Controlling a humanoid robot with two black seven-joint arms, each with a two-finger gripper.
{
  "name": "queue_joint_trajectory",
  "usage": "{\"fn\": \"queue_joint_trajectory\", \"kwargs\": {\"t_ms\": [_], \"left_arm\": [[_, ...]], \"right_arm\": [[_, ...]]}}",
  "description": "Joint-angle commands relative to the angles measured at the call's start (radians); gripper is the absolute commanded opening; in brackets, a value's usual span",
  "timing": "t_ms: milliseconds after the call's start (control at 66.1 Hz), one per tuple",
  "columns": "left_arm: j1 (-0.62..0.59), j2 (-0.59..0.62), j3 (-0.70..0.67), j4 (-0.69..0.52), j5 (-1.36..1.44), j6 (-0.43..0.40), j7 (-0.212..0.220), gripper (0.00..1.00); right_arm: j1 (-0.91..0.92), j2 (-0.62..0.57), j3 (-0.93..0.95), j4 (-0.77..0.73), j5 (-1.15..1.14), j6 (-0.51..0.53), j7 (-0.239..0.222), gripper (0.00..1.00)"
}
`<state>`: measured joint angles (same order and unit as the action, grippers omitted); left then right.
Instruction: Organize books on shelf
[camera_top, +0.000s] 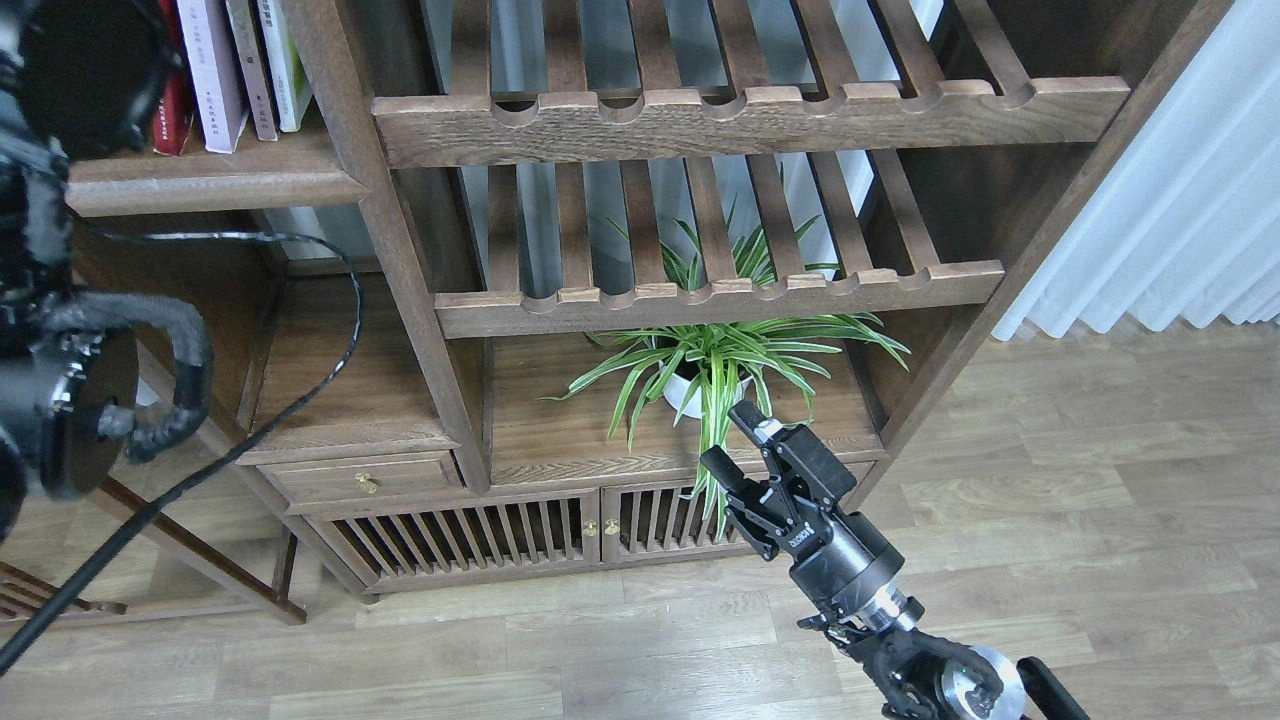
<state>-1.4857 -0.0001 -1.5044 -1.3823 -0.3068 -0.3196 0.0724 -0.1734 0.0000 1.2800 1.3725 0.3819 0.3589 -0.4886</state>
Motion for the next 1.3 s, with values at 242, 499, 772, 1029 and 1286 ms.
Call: {"fn": "queue_joint_trajectory", "kwargs": {"t_ms": [242,499,772,1029,1286], "left_arm": [[-0.001,0.103,-0.079,0.0,-0.002,0.016,0.001,0.02],[0.019,0.313,-0.108,0.002,-0.061,0.016,0.003,0.03],[0.108,0.609,-0.112,0.002,-0.207,0.002,0.001,0.04],[0.252,0.753,-0.125,0.002,-0.215,-0.078,0.018,0.04],[0.393,0.778,-0.146,0.002,-0.219,-0.133,0.099,0.03]], "right_arm": [[0.011,0.0,-0.011,-0.001,0.0,-0.005,0.0,0.87],[0.015,0.0,-0.013,-0.001,-0.002,-0.005,0.0,0.87],[0.022,0.0,-0.025,-0.001,-0.015,-0.005,0.0,0.87],[0.022,0.0,-0.041,0.0,-0.023,-0.005,0.0,0.87],[0.022,0.0,-0.041,0.0,-0.023,-0.003,0.0,0.87]]}}
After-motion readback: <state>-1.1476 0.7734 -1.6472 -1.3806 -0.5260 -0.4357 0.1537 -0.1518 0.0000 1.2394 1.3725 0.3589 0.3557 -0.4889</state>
